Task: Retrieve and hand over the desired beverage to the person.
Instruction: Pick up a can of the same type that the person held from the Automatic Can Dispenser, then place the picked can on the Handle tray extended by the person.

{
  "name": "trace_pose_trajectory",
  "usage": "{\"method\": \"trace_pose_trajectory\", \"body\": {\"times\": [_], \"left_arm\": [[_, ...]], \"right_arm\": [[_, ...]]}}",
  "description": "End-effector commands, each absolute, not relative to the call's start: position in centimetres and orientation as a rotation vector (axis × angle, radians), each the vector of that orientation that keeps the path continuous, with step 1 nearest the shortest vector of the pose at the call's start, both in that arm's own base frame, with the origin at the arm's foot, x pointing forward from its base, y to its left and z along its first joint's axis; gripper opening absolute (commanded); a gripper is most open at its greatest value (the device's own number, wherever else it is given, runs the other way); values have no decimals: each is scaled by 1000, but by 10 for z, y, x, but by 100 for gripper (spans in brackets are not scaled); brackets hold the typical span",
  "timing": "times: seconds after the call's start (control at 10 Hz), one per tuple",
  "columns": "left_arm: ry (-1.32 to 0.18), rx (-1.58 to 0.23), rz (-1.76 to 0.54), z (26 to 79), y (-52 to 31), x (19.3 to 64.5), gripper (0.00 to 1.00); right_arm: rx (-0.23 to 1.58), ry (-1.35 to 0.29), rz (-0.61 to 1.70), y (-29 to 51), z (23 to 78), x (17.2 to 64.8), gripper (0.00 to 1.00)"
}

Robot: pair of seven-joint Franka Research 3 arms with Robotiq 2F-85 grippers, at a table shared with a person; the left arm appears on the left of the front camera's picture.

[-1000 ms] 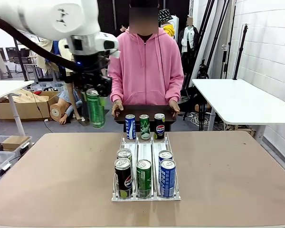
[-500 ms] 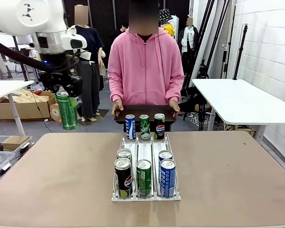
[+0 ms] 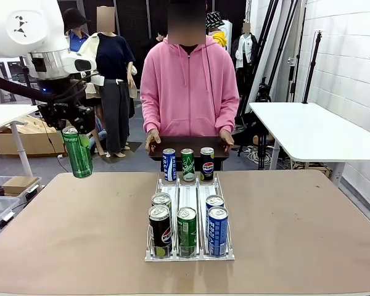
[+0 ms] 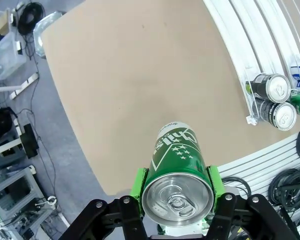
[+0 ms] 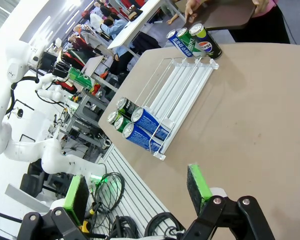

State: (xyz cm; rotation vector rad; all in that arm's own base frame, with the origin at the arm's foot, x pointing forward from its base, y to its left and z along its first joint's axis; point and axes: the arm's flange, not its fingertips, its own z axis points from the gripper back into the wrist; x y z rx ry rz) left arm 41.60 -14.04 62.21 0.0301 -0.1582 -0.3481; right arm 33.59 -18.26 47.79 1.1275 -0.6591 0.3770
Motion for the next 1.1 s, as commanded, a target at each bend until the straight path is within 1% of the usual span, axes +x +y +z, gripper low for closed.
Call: {"method": "trace_pose_trajectory", "body": {"times": [0.0,1.0], "left_arm": [[-167,45,-342,628,-140,419,0],[-167,45,-342,628,-140,419,0]], "right_arm": [[1137,-669,384,-183,478,336,100],[1137,-669,384,-183,478,336,100]]}}
